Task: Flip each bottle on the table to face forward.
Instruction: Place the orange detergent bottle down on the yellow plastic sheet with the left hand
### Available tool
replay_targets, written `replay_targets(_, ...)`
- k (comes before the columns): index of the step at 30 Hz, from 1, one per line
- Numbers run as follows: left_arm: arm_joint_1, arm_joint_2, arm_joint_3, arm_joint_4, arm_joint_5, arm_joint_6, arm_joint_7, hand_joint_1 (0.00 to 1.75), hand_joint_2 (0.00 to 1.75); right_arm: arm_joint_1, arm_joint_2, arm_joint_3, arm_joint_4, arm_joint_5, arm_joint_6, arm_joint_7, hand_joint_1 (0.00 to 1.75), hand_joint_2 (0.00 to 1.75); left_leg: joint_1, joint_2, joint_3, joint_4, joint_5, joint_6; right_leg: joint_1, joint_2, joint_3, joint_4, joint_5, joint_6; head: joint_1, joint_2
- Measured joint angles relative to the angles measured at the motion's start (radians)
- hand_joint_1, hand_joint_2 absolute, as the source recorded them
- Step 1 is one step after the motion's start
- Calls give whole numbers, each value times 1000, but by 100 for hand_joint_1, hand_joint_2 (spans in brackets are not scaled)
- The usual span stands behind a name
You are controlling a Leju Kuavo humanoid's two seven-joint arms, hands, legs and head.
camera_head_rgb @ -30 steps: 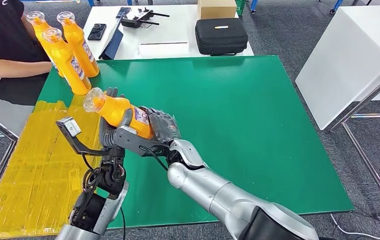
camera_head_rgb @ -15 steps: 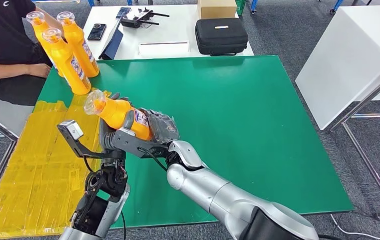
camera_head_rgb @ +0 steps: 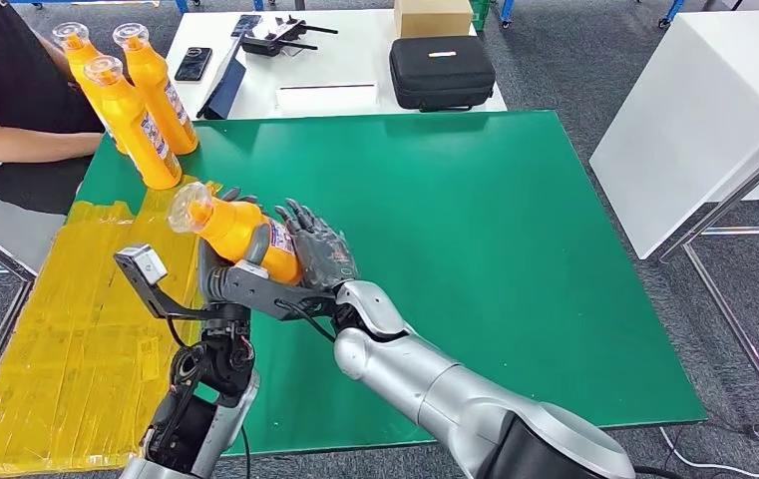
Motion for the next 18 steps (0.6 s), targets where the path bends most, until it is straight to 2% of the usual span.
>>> replay_targets(4, 25, 8, 24, -60, -83, 28, -26, 175, 175, 3, 5, -31, 45, 49, -28, -59, 0, 0, 0, 0, 0, 0, 0, 0, 0, 0, -1, 0, 0, 0, 0, 0)
replay_targets(9, 32, 11, 44, -104, -118, 49, -38, 175, 175, 15, 6, -53, 77, 81, -39, -71, 0, 0, 0, -1, -1, 0, 0, 0, 0, -1, 0, 0, 0, 0, 0, 0)
replay_targets(14, 34, 29, 77, -151, -242, 177, -112, 175, 175, 66, -15, -124, 101, 165, -81, -127, 0, 0, 0, -1, -2, 0, 0, 0, 0, -1, 0, 0, 0, 0, 0, 0)
replay_targets(18, 41, 56, 142, -157, -399, 329, -177, 175, 175, 132, -53, -243, 51, 284, -66, -187, 0, 0, 0, -1, -1, 0, 0, 0, 0, -2, 0, 0, 0, 0, 0, 0)
